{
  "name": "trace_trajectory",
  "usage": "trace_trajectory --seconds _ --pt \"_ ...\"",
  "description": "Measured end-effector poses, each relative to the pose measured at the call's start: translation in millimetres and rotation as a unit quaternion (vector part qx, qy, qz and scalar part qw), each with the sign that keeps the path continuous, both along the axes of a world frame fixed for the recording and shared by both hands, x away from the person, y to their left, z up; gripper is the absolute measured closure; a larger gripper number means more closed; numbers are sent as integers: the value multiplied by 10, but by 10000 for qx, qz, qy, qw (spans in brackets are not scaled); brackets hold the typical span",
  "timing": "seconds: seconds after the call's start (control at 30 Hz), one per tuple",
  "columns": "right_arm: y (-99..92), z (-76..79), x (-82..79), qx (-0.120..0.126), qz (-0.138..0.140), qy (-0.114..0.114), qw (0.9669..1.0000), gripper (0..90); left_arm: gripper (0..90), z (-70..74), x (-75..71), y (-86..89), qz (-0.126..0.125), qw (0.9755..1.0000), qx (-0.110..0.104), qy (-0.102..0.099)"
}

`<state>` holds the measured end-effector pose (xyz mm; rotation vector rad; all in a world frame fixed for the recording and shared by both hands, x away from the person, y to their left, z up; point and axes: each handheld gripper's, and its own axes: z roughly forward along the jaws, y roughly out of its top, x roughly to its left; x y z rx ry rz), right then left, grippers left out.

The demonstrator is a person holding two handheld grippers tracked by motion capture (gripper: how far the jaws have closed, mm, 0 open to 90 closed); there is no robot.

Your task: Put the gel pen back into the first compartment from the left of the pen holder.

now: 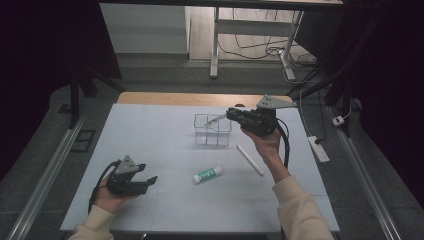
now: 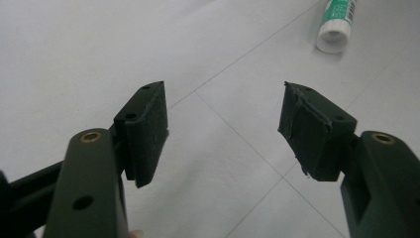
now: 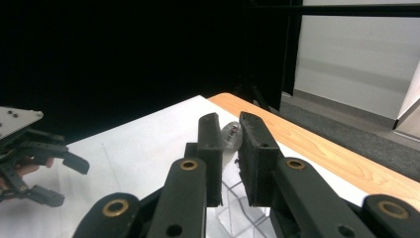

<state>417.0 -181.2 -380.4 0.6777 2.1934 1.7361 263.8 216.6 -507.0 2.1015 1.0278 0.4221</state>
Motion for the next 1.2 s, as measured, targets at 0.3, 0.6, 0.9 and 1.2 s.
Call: trace_trajectory --seconds 0.3,0.6,0.9,1.2 --pt "90 6 152 -93 -49 108 9999 792 355 0 4 -1 -6 10000 -3 0" --pt "288 -19 292 -418 -46 194 9989 791 352 -13 16 4 -11 10000 1 41" --pt "459 -136 396 -587 -45 323 9977 785 350 -20 23 17 1 10000 -12 68" --pt "469 -162 359 -602 -118 272 9977 524 344 -14 24 32 44 10000 -40 56"
